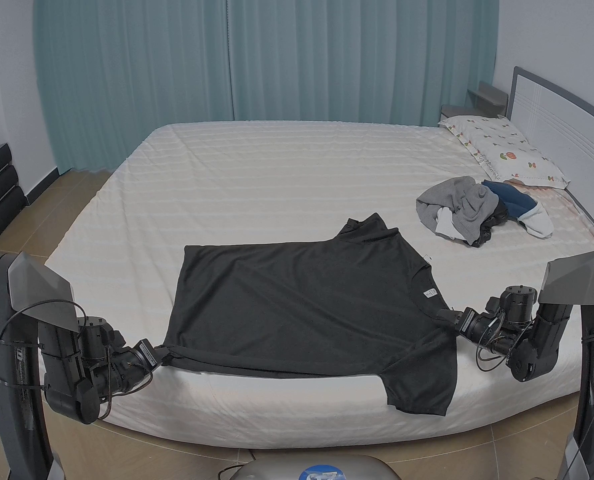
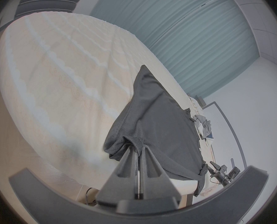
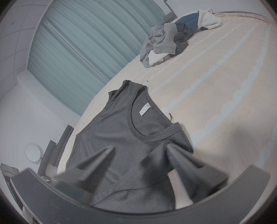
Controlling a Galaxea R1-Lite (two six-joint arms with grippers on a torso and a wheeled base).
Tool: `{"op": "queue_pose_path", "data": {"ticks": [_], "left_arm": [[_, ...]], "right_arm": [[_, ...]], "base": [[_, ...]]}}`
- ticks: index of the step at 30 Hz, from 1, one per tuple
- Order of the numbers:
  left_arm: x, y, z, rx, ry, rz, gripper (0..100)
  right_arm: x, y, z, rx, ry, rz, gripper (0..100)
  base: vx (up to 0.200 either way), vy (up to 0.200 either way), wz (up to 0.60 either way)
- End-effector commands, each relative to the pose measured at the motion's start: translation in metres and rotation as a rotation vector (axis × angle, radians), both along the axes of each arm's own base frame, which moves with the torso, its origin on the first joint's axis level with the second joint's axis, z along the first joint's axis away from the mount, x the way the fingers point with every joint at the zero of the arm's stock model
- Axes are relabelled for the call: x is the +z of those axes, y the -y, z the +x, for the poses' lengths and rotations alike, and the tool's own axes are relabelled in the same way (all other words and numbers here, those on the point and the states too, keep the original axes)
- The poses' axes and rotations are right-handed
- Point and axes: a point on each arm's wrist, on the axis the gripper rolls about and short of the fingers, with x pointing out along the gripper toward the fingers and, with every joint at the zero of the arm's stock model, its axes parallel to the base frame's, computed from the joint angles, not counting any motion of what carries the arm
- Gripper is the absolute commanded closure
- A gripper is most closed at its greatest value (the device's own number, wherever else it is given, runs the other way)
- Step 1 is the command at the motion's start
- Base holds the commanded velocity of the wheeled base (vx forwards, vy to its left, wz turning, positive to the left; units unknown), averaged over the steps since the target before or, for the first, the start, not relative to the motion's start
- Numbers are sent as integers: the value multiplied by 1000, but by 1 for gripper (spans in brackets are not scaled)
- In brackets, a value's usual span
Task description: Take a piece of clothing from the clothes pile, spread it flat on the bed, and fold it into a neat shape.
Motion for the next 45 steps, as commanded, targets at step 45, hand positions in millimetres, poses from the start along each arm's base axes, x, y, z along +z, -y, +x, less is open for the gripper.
{"op": "queue_pose_path", "data": {"ticks": [45], "left_arm": [[-3, 0, 1, -1, 2, 2, 100]], "right_arm": [[-9, -7, -69, 209, -106, 11, 0]], "base": [[0, 0, 0]]}}
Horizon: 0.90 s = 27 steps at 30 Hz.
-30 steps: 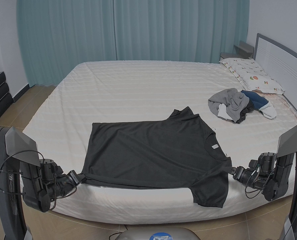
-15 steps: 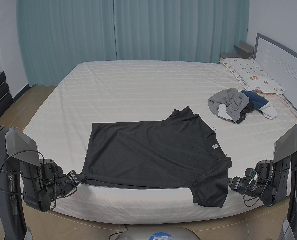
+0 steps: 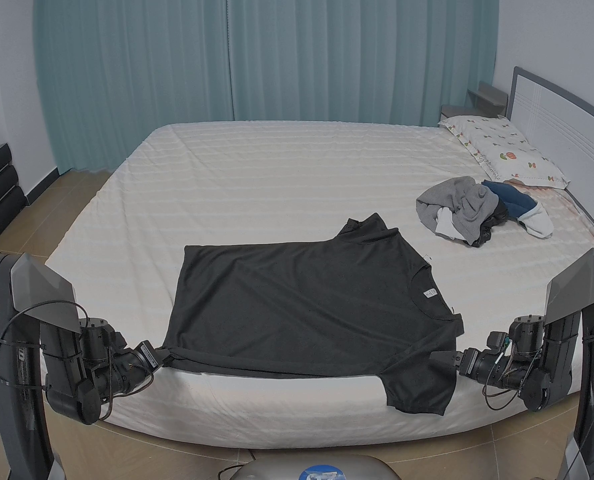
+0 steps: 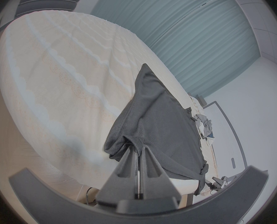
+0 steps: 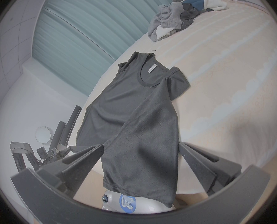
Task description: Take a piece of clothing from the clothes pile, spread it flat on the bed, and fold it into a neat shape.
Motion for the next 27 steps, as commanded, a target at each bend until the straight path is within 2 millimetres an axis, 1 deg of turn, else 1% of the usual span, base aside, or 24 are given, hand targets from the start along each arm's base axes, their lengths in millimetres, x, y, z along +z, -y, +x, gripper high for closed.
{"op": "queue_pose_path", "data": {"ticks": [1, 3, 4, 8, 9, 16, 21, 22, 24, 27], "left_arm": [[1, 0, 1, 0, 11, 0, 100], [1, 0, 1, 0, 11, 0, 100], [1, 0, 1, 0, 11, 0, 100], [1, 0, 1, 0, 11, 0, 100], [1, -1, 1, 3, 10, -2, 100], [1, -1, 1, 3, 11, 0, 100], [1, -1, 0, 1, 11, 4, 100], [1, -1, 0, 1, 11, 9, 100], [0, -1, 0, 6, 9, 14, 100], [2, -1, -2, 36, 13, 56, 100]], "right_arm": [[-2, 0, 3, -1, 9, 0, 0], [-3, 0, 2, 2, 5, -1, 0], [-9, 0, 5, 0, 0, -4, 0], [-9, 0, 6, -14, 2, -14, 0], [-7, 1, 4, -17, 1, -14, 100], [-4, 7, -5, -58, -17, -50, 100], [6, 13, -13, -76, -13, -56, 100], [10, 14, -16, -80, -12, -56, 100], [12, 15, -19, -82, -16, -56, 100], [20, 17, -34, -88, -37, -64, 100]], "base": [[0, 0, 0], [0, 0, 0], [0, 0, 0], [0, 0, 0], [0, 0, 0], [0, 0, 0], [0, 0, 0], [0, 0, 0], [0, 0, 0], [0, 0, 0]]}}
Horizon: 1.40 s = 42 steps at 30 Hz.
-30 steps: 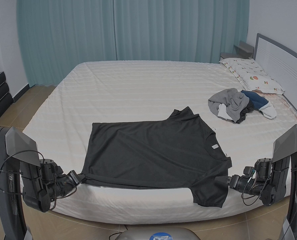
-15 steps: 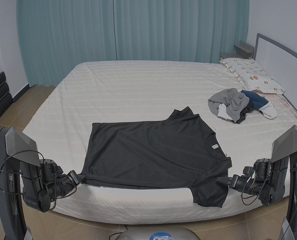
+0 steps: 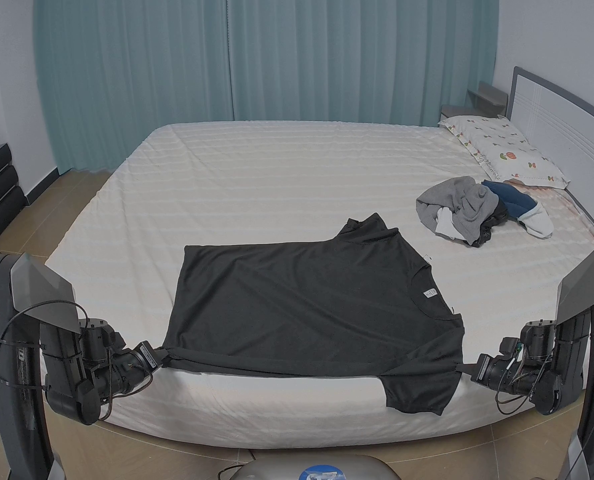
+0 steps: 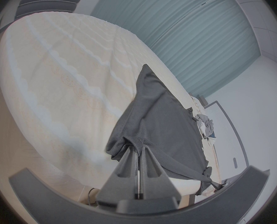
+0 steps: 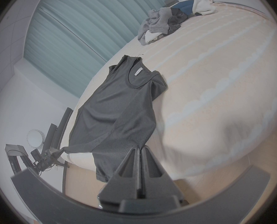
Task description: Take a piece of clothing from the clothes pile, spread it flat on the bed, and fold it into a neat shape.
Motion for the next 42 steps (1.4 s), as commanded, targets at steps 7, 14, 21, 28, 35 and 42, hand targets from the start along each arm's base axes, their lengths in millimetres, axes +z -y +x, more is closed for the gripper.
{"op": "queue_pose_path", "data": {"ticks": [7, 14, 21, 28, 35, 42], "left_arm": [[0, -1, -8, 2, 12, 155, 100], [6, -2, -18, -7, 6, 214, 100], [3, -3, -24, -18, -11, 312, 100], [1, -4, -38, -73, -47, 408, 100], [0, -6, -43, -48, -75, 503, 100], [2, -5, -60, -104, -122, 563, 100]], "right_arm": [[23, 2, -41, 29, -35, -34, 100], [25, 2, -49, 44, -59, -13, 100], [24, 2, -51, 43, -82, -22, 100], [22, 2, -57, 83, -129, -63, 100], [28, 2, -62, 106, -143, -88, 100], [26, 2, -64, 107, -167, -131, 100]], "base": [[0, 0, 0], [0, 0, 0], [0, 0, 0], [0, 0, 0], [0, 0, 0], [0, 0, 0]]}}
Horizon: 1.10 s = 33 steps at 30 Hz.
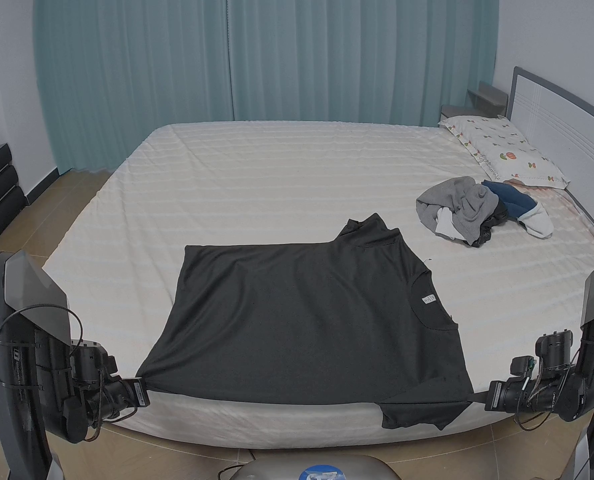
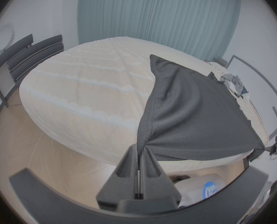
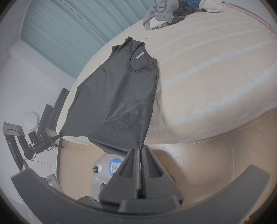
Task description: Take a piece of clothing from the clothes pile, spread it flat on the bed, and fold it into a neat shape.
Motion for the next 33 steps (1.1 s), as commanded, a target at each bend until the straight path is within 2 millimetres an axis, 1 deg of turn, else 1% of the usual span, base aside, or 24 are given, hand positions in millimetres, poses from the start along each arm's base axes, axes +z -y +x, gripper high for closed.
{"op": "queue_pose_path", "data": {"ticks": [1, 7, 17, 22, 26, 33], "left_arm": [[2, 1, -9, -28, -24, 32, 100], [2, 1, -21, -68, -71, 70, 100], [2, 0, -23, -37, -91, 113, 100], [6, 0, -28, -36, -134, 123, 100], [13, 1, -37, -62, -195, 140, 100], [16, 1, -44, -67, -248, 157, 100]], "right_arm": [[1, 0, -6, -4, -26, -17, 100], [3, 1, -13, 21, -59, -46, 100], [8, 3, -23, 61, -99, -88, 100], [11, 5, -26, 71, -101, -106, 100], [11, 5, -30, 92, -127, -122, 100], [15, 5, -33, 113, -120, -137, 100]], "base": [[0, 0, 0], [0, 0, 0], [0, 0, 0], [0, 0, 0], [0, 0, 0], [0, 0, 0]]}}
